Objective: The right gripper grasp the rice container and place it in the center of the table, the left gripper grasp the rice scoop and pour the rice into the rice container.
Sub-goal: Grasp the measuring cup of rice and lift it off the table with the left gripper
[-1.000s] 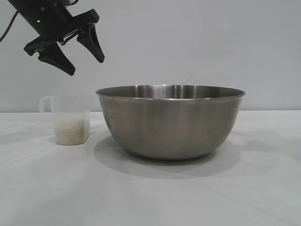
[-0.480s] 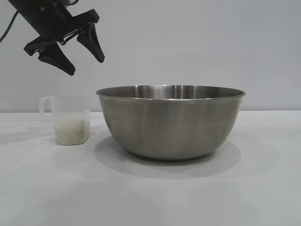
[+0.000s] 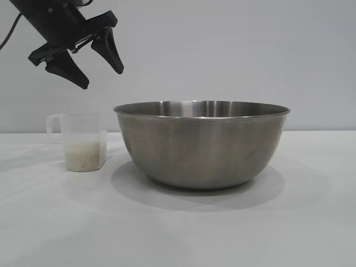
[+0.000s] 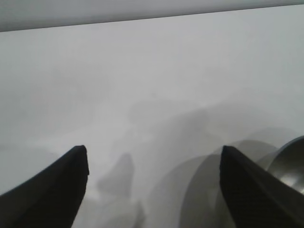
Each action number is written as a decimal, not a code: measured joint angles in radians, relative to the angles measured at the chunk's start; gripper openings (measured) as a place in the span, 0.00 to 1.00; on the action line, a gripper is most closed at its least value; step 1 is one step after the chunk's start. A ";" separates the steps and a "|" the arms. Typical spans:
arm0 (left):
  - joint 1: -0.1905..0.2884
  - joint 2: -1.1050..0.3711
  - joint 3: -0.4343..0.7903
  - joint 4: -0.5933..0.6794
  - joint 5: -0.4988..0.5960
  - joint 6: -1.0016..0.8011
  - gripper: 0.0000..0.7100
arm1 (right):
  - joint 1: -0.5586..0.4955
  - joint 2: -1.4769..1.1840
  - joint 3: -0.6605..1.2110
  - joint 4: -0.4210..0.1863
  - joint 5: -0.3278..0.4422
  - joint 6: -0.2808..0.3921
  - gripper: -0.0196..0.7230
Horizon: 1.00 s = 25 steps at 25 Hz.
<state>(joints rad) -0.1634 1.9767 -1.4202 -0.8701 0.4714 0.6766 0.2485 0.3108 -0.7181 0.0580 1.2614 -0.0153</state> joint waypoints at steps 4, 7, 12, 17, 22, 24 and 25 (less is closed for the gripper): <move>0.000 0.000 0.000 0.000 0.000 0.000 0.71 | 0.000 -0.150 0.113 0.015 -0.030 0.000 0.68; 0.000 0.000 0.000 0.000 0.000 0.000 0.71 | 0.000 -0.253 0.175 0.018 -0.077 0.000 0.68; 0.000 0.000 0.000 0.000 0.000 0.000 0.71 | 0.000 -0.327 0.222 0.018 -0.106 0.000 0.68; 0.000 0.000 0.000 0.000 0.000 0.000 0.71 | 0.000 -0.327 0.228 0.018 -0.115 0.000 0.68; 0.000 0.000 0.000 0.000 0.000 0.000 0.71 | 0.000 -0.327 0.228 0.016 -0.116 -0.002 0.68; 0.000 0.000 0.000 0.000 0.000 0.000 0.71 | 0.000 -0.327 0.228 0.016 -0.116 -0.002 0.68; 0.000 0.000 0.000 0.000 0.000 0.000 0.71 | 0.000 -0.327 0.228 0.016 -0.117 -0.002 0.68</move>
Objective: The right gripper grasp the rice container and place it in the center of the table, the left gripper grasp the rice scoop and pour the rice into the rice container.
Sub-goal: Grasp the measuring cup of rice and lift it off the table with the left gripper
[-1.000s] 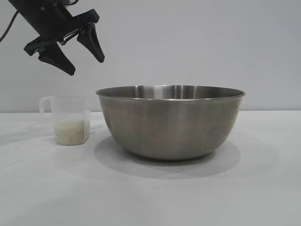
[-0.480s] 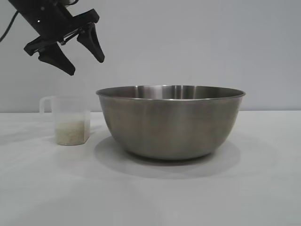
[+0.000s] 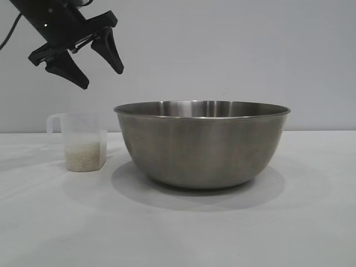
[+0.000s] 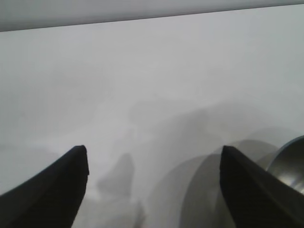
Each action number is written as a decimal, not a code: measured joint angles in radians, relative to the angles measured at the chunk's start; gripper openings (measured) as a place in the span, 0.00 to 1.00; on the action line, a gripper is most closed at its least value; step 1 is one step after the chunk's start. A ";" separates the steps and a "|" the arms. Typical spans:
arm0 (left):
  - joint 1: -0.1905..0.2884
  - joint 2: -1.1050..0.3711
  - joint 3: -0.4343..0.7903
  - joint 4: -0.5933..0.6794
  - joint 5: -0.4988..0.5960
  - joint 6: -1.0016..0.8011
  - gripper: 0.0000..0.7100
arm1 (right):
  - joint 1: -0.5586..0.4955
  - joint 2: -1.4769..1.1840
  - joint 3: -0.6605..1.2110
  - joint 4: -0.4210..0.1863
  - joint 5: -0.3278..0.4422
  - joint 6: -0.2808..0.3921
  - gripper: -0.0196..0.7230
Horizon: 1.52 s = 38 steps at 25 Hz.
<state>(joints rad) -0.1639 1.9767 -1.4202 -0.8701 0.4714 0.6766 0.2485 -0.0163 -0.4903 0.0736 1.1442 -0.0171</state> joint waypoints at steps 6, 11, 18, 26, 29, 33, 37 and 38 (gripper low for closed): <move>0.000 0.000 0.000 0.000 0.004 0.000 0.71 | -0.008 0.000 0.000 0.000 0.000 0.000 0.68; 0.000 0.000 0.000 0.002 0.028 0.008 0.71 | -0.122 0.000 0.000 0.000 -0.001 0.000 0.68; 0.000 -0.013 0.000 0.088 0.053 0.065 0.71 | -0.162 0.000 0.000 0.000 -0.001 0.000 0.68; 0.062 -0.200 0.000 0.129 0.172 0.006 0.71 | -0.158 0.000 0.000 0.000 -0.002 0.000 0.68; 0.085 -0.270 0.000 0.146 0.275 0.001 0.71 | -0.158 0.000 0.000 0.000 -0.002 0.000 0.68; 0.089 -0.346 0.000 0.203 0.409 -0.016 0.71 | -0.158 0.000 0.000 0.000 -0.002 0.000 0.68; 0.089 -0.412 0.000 0.305 0.509 -0.105 0.71 | -0.158 0.000 0.000 0.000 -0.002 0.000 0.68; 0.089 -0.426 0.000 0.336 0.532 -0.128 0.71 | -0.158 0.000 0.000 0.000 -0.002 0.000 0.68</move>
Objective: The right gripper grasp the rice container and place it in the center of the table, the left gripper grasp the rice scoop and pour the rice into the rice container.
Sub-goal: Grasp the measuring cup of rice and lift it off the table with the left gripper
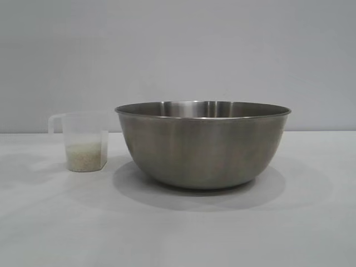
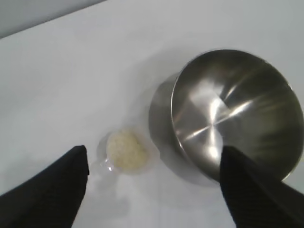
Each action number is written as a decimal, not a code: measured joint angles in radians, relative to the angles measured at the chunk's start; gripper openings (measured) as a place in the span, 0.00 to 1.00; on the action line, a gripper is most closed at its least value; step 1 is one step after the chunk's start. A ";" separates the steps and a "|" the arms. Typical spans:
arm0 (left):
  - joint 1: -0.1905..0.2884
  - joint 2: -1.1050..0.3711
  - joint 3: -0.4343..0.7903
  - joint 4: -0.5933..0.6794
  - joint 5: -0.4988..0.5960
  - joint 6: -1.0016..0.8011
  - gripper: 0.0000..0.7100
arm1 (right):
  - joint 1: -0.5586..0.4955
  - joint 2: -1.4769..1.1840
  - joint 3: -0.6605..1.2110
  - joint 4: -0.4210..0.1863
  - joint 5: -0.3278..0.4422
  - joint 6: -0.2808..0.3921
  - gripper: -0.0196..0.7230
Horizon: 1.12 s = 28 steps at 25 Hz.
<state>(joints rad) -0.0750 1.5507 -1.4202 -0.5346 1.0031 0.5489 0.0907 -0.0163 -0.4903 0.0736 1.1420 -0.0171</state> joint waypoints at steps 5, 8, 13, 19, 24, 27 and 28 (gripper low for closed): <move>0.000 -0.086 0.000 0.109 0.114 -0.092 0.71 | 0.000 0.000 0.000 0.000 0.000 0.000 0.68; 0.000 -0.135 0.000 0.118 0.175 -0.115 0.71 | 0.000 0.000 0.000 0.000 0.000 0.000 0.68; 0.000 -0.208 0.000 0.158 0.237 -0.179 0.71 | 0.000 0.000 0.000 0.000 0.000 0.000 0.68; 0.000 -0.337 0.114 0.225 0.245 -0.230 0.71 | 0.000 0.000 0.000 0.000 0.000 0.000 0.68; 0.000 -0.480 0.334 0.215 0.184 -0.237 0.71 | 0.000 0.000 0.000 0.000 0.000 0.000 0.68; 0.000 -0.581 0.484 0.165 0.043 -0.239 0.71 | 0.000 0.000 0.000 0.000 0.000 0.000 0.68; 0.000 -0.610 0.526 0.150 -0.012 -0.237 0.71 | 0.000 0.000 0.000 0.000 0.000 0.000 0.68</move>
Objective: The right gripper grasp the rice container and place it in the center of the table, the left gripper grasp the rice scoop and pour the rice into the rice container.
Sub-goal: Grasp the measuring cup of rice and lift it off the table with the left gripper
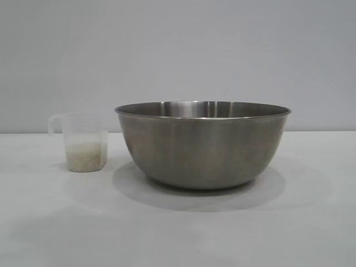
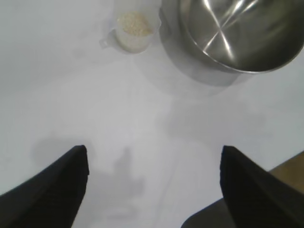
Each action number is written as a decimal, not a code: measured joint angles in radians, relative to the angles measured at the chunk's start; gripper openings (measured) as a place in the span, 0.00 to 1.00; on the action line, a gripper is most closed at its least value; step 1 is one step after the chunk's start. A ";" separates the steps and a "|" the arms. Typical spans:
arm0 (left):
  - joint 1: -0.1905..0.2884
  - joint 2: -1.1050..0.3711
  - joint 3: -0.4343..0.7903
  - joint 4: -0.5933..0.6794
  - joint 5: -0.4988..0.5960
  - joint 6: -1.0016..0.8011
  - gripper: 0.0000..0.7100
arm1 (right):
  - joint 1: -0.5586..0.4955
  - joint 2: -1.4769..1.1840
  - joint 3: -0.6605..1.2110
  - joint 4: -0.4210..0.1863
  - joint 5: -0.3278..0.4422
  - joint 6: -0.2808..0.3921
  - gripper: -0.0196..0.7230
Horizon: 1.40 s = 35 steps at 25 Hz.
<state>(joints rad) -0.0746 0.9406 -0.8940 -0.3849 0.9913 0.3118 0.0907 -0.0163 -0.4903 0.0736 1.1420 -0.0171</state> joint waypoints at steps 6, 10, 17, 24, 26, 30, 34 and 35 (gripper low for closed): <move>0.000 -0.156 0.242 -0.044 -0.290 0.031 0.71 | 0.000 0.000 0.000 0.000 0.000 0.000 0.68; 0.000 -0.186 0.347 -0.067 -0.453 0.097 0.71 | 0.000 0.000 0.000 0.000 0.000 0.000 0.68; 0.000 -0.183 0.400 -0.263 -0.606 0.274 0.71 | 0.000 0.000 0.000 0.000 0.000 0.000 0.68; 0.000 -0.137 0.426 -0.409 -0.659 0.368 0.71 | 0.000 0.000 0.000 0.000 0.000 0.000 0.68; 0.000 -0.125 0.471 -0.469 -0.686 0.401 0.71 | 0.000 0.000 0.000 0.000 0.000 0.000 0.68; 0.000 -0.121 0.557 -0.668 -0.774 0.551 0.71 | 0.000 0.000 0.000 0.002 0.000 0.000 0.68; 0.000 -0.114 0.596 -0.932 -0.843 0.804 0.71 | 0.000 0.000 0.000 0.002 0.000 0.000 0.68; 0.000 -0.111 0.603 -1.000 -0.850 0.886 0.71 | 0.000 0.000 0.000 0.002 0.000 0.000 0.68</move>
<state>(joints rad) -0.0746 0.8298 -0.2911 -1.3845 0.1417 1.1978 0.0907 -0.0163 -0.4903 0.0753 1.1420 -0.0171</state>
